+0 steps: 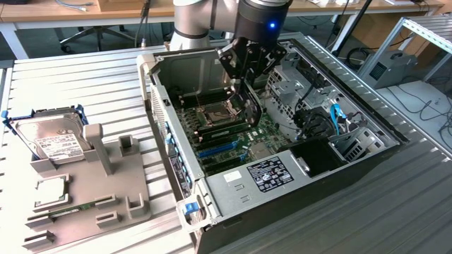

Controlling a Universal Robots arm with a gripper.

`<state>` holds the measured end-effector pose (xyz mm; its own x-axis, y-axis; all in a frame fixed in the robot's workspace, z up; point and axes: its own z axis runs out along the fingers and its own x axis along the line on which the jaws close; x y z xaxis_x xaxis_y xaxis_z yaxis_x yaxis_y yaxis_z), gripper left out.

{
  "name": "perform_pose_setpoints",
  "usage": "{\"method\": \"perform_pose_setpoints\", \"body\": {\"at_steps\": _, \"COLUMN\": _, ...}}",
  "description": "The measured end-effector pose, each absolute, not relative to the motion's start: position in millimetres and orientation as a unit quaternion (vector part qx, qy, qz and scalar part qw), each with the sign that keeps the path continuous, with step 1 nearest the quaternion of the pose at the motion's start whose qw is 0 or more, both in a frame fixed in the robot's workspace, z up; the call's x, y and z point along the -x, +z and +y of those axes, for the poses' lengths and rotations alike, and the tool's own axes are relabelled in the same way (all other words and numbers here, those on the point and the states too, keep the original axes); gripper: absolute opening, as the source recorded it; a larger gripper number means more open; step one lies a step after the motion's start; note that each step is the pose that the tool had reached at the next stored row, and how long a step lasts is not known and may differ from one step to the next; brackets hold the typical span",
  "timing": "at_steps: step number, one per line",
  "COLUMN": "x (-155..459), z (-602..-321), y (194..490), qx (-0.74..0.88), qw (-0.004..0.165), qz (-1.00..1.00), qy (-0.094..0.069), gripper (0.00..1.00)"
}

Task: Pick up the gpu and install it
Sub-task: 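Pick up the gpu and move the gpu toward the slot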

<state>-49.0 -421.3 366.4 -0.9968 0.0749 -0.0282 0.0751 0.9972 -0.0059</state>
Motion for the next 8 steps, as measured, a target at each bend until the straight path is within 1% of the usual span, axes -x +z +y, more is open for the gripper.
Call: {"method": "perform_pose_setpoints", "body": {"at_steps": 8, "x": 37.8, "z": -421.2, "y": 366.0, "qx": -0.038, "qw": 0.014, "qz": 0.999, "qy": -0.003, "gripper": 0.26}}
